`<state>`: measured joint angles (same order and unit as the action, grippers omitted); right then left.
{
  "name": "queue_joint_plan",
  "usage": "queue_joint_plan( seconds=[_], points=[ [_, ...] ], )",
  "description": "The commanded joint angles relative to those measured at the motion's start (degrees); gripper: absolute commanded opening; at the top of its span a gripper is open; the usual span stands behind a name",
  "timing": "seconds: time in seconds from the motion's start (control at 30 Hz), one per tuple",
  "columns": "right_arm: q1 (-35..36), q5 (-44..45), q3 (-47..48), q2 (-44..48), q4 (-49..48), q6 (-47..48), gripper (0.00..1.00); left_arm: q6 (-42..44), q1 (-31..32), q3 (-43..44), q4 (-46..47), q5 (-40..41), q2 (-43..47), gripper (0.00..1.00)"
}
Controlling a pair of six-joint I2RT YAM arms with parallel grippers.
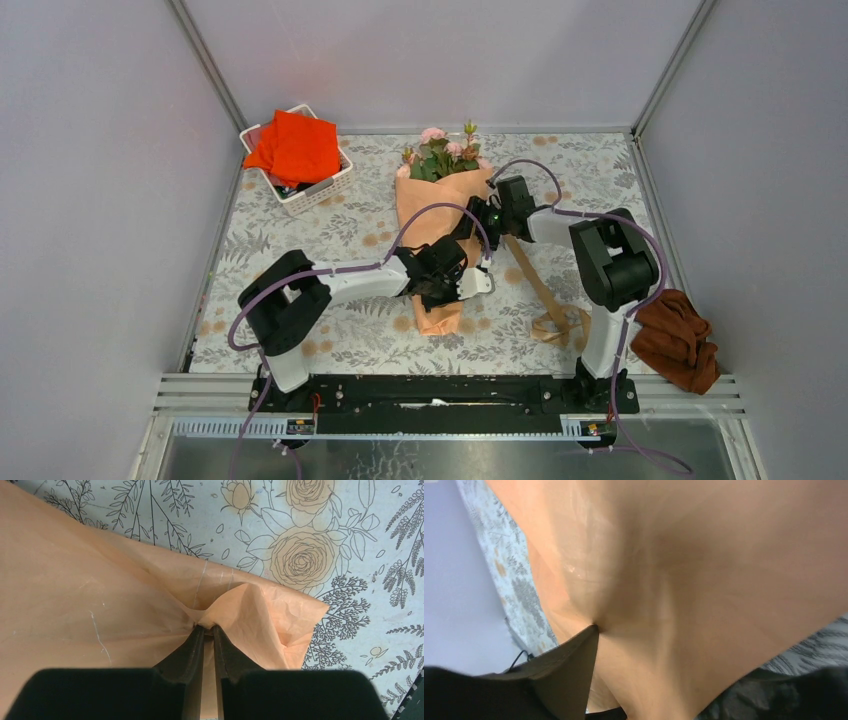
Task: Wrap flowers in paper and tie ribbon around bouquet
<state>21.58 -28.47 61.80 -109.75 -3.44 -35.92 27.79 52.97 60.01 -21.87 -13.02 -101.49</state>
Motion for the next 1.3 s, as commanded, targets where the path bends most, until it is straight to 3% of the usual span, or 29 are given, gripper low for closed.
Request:
queue_joint_plan(
  seconds=[0.0,0.13,0.23,0.43,0.6,0.7,0.83,1.0,1.17,1.27],
  points=[
    [1.0,-4.07,-1.64,-4.01,-5.98,-3.93,0.49,1.35,0.62,-1.8,-0.41,1.36,-2.83,0.19],
    [1.0,-4.01,1.73,-3.27,-4.45,-3.57,0.01,3.39,0.49,-0.17,-2.93,2.24,-0.4,0.22],
    [0.79,-3.42,8.35,-3.78,1.15,-1.23,0.0,5.28,0.39,5.23,-6.58,0.65,2.06,0.31],
    [-2.61,-7.16,20.07,-8.87,7.29,3.58,0.0,12.44,0.38,18.54,-9.68,-6.85,1.06,0.7],
    [-4.78,-12.48,31.53,-16.86,17.3,13.96,0.0,18.07,0.45,29.38,-7.9,-16.52,-9.02,0.82],
    [-5.74,-14.84,37.77,-20.43,23.93,20.18,0.0,20.75,0.12,34.31,-3.66,-18.24,-15.3,0.85],
    [-7.37,-18.02,41.35,-22.18,25.73,23.12,0.0,23.97,-1.11,40.71,0.24,-19.22,-22.52,0.85],
    [-7.78,-16.18,47.75,-26.01,31.93,28.11,0.0,27.0,-2.43,50.16,-1.43,-22.38,-30.42,0.85],
    [-8.28,-13.55,49.03,-28.14,34.01,31.05,0.0,19.6,-2.35,54.98,0.04,-23.71,-35.54,0.87],
    [-8.85,-13.43,49.02,-28.56,34.13,31.67,0.0,9.6,-2.35,53.54,7.09,-22.94,-35.9,0.76]
  ],
)
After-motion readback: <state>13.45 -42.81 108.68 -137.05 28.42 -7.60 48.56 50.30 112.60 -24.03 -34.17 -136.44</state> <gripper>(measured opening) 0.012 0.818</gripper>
